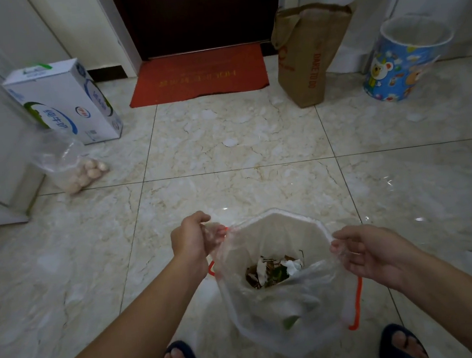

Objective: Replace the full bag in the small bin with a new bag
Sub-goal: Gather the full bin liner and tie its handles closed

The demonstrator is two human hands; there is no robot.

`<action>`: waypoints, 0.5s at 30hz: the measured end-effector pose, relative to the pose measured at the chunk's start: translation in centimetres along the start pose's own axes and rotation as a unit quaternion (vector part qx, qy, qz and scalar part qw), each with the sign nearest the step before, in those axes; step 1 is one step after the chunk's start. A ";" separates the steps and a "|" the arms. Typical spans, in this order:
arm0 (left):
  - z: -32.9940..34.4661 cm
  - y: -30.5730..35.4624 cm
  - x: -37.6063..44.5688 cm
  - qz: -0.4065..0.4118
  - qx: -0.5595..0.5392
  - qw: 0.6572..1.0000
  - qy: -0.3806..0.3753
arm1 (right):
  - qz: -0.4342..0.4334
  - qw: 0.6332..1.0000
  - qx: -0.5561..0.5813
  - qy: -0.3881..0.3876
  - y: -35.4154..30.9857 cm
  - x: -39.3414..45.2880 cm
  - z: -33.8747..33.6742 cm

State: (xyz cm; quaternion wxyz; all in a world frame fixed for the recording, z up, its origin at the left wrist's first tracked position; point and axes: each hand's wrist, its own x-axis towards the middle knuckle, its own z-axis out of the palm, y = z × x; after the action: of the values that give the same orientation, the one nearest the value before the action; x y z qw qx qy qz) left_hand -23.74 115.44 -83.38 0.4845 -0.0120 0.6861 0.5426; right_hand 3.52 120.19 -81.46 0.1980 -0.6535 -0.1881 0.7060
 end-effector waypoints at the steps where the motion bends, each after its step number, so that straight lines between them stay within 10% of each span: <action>1: 0.2 0.1 0.0 0.008 0.013 1.000 0.017 | -0.007 1.000 -0.003 0.016 -0.2 0.0 -0.1; 15: 0.2 -1.8 5.6 -0.120 0.320 0.939 -0.031 | -0.012 0.997 -0.071 0.031 -0.3 -0.1 -0.3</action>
State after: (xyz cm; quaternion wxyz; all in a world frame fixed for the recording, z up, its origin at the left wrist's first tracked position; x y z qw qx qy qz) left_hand -25.67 117.70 -88.47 0.5452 0.0782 0.8017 0.2322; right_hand 3.88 120.42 -81.28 0.1653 -0.6850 -0.2389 0.6681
